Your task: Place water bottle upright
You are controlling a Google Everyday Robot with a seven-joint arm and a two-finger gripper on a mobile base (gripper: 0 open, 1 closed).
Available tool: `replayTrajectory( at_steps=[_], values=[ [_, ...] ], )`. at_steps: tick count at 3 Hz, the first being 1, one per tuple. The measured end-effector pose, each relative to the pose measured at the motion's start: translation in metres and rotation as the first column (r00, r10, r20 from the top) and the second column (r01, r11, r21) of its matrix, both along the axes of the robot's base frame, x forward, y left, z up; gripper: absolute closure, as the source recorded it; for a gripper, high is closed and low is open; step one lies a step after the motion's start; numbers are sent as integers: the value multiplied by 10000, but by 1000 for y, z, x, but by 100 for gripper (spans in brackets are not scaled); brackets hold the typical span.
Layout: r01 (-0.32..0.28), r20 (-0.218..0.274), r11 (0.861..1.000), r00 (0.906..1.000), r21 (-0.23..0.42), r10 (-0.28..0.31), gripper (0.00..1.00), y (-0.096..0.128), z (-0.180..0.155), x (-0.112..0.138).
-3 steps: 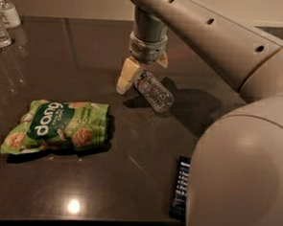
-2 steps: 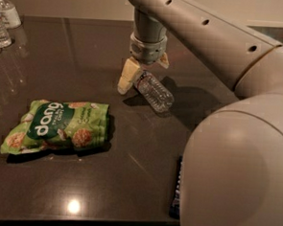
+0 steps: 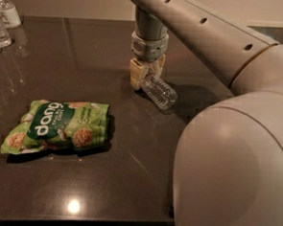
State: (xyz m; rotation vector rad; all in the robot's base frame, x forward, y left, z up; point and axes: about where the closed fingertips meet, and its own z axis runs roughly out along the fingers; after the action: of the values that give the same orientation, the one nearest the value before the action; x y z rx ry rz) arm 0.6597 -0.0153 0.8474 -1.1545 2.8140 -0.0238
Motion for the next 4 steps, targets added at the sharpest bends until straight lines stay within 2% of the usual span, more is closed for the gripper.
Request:
replayTrajectory(
  at_steps=[1, 2, 3, 4],
  values=[
    [-175, 82, 9997, 9998, 148, 174, 63, 1, 8, -1],
    [-675, 393, 9953, 9971, 691, 648, 87, 4, 26, -7],
    [-1699, 1201, 9720, 9811, 1621, 1515, 100, 6, 53, -22],
    [-2918, 2513, 9157, 9416, 2762, 2242, 100, 8, 86, -38]
  ],
)
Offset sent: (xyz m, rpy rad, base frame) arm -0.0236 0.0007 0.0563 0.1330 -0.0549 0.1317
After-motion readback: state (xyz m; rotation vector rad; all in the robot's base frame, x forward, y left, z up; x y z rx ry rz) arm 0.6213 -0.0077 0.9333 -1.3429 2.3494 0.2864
